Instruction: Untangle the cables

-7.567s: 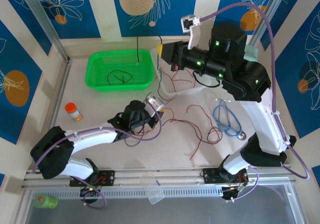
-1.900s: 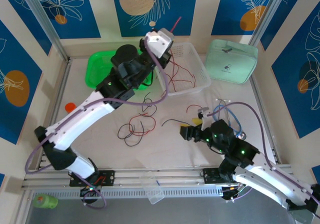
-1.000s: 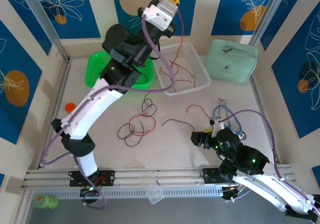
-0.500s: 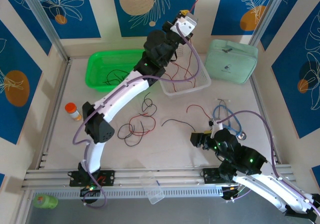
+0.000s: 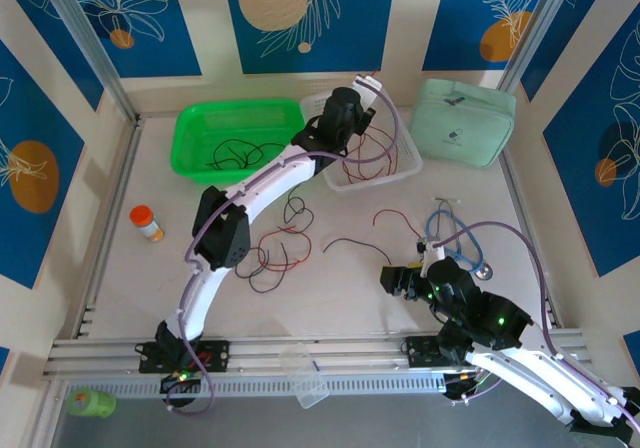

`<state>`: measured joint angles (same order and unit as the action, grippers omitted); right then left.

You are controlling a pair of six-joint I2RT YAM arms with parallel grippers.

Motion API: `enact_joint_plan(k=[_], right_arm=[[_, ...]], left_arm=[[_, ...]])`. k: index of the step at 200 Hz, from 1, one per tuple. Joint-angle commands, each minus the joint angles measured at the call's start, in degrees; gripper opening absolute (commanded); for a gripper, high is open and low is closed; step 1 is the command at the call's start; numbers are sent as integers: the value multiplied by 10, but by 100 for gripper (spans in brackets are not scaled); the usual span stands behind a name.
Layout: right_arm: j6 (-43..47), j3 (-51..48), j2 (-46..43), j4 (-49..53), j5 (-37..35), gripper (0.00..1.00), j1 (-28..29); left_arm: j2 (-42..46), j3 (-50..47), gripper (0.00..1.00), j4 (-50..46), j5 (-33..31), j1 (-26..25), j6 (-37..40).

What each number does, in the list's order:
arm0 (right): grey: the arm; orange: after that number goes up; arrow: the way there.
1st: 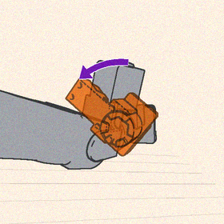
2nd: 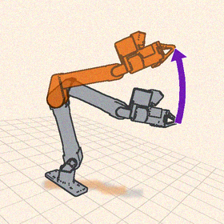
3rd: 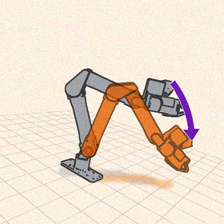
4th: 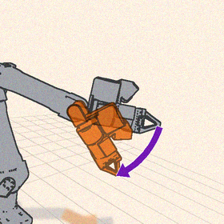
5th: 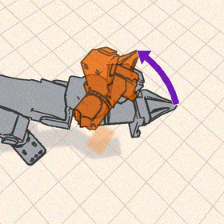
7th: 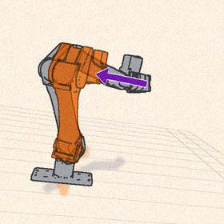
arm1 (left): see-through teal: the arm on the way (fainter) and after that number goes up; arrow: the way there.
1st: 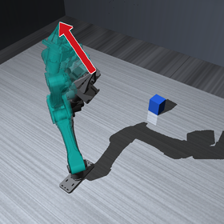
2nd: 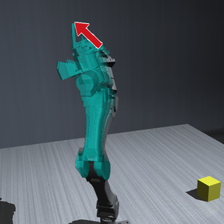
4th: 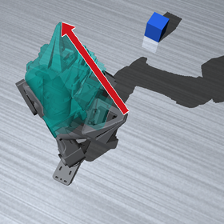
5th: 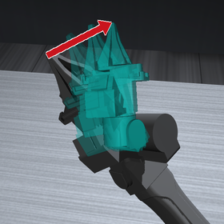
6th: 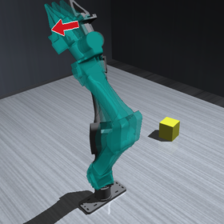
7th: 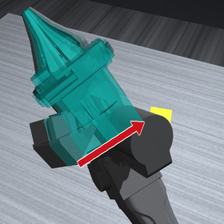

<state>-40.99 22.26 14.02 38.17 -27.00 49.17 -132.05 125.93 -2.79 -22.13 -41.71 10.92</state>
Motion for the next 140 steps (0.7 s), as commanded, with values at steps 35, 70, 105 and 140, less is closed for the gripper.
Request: enact_joint_plan(k=[35,70,105,140], right_arm=[[-16,2,-7,-2,2,79,4],[-22,8,-7,0,4,80,4],[-29,11,-7,4,2,79,4],[-54,20,-6,26,-13,79,4]], left_arm=[[-65,92,5,-232,105,57,-182],[-81,100,23,-243,164,57,-182],[-103,147,44,-279,215,58,-174],[-84,162,68,-310,221,57,-165]])
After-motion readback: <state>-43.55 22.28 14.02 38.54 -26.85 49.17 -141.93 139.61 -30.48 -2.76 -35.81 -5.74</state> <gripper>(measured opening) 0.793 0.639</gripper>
